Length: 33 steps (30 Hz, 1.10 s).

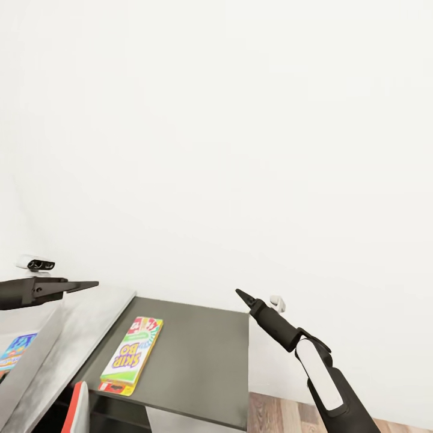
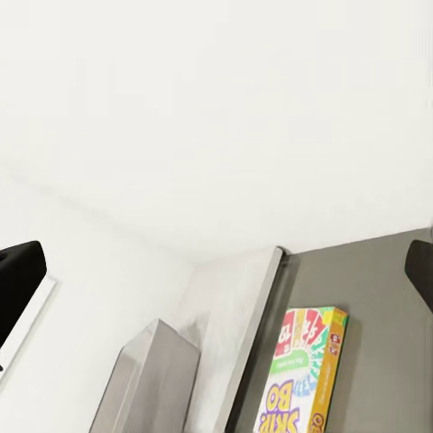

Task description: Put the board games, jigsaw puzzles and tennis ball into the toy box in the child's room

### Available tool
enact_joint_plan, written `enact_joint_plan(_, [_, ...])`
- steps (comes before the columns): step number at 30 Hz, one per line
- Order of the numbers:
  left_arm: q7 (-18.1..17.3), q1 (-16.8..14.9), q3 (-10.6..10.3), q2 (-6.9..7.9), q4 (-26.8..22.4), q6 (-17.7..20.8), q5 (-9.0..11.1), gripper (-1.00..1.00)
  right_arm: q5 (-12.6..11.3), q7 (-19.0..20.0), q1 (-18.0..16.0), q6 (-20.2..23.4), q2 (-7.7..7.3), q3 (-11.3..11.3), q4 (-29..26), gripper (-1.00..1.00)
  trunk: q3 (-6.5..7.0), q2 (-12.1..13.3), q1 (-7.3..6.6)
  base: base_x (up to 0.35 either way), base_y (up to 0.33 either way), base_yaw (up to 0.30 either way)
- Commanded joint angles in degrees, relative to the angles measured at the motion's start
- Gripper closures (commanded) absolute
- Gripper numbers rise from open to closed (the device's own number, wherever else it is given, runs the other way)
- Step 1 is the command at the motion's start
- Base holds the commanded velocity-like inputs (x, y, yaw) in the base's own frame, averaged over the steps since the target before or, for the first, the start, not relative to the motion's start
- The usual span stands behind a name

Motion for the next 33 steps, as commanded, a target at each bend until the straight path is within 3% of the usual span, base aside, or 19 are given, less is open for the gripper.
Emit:
enact_joint_plan(1, [-0.2,0.0,0.0,-0.01,0.0,0.6,-0.1,-1.0,-0.3,0.1,0.0,0.3,-0.02,-0.1,0.0,-1.0,-0.02,0.0,0.04,0.131,-0.132,0.0])
enact_joint_plan(9, [-0.2,0.0,-0.1,-0.06,0.0,0.5,-0.3,-1.0,-0.2,-1.0,0.0,0.3,-0.07,-0.5,0.0,-1.0,-0.02,0.0,0.04,0.047,-0.047,0.0])
enact_joint_plan(16, [-0.2,0.0,-0.1,-0.07,0.0,0.5,-0.4,-1.0,-0.4,-4.0,0.0,0.9,-0.07,-5.3,0.6,-1.0,-0.02,0.0,0.04,0.003,-0.111,0.0])
enact_joint_plan(21, [-0.2,0.0,-0.1,-0.08,0.0,0.5,-0.5,-1.0,-0.4,-6.3,-0.7,1.9,-0.16,-6.5,6.0,-1.0,-0.02,0.0,0.04,0.0,-0.131,0.0])
enact_joint_plan(26, [-0.2,0.0,-0.1,-0.07,0.0,0.5,-0.5,-1.0,-0.6,-9.8,-2.4,4.1,-2.0,-7.0,10.9,-1.0,-0.02,0.0,0.04,0.0,-0.024,0.0])
enact_joint_plan(33, [-0.2,0.0,-0.1,-0.28,0.0,0.4,-0.5,-1.0,-0.9,-10.8,-2.9,4.8,-3.37,-7.1,12.0,-1.0,-0.02,0.0,0.04,0.0,-0.003,0.0])
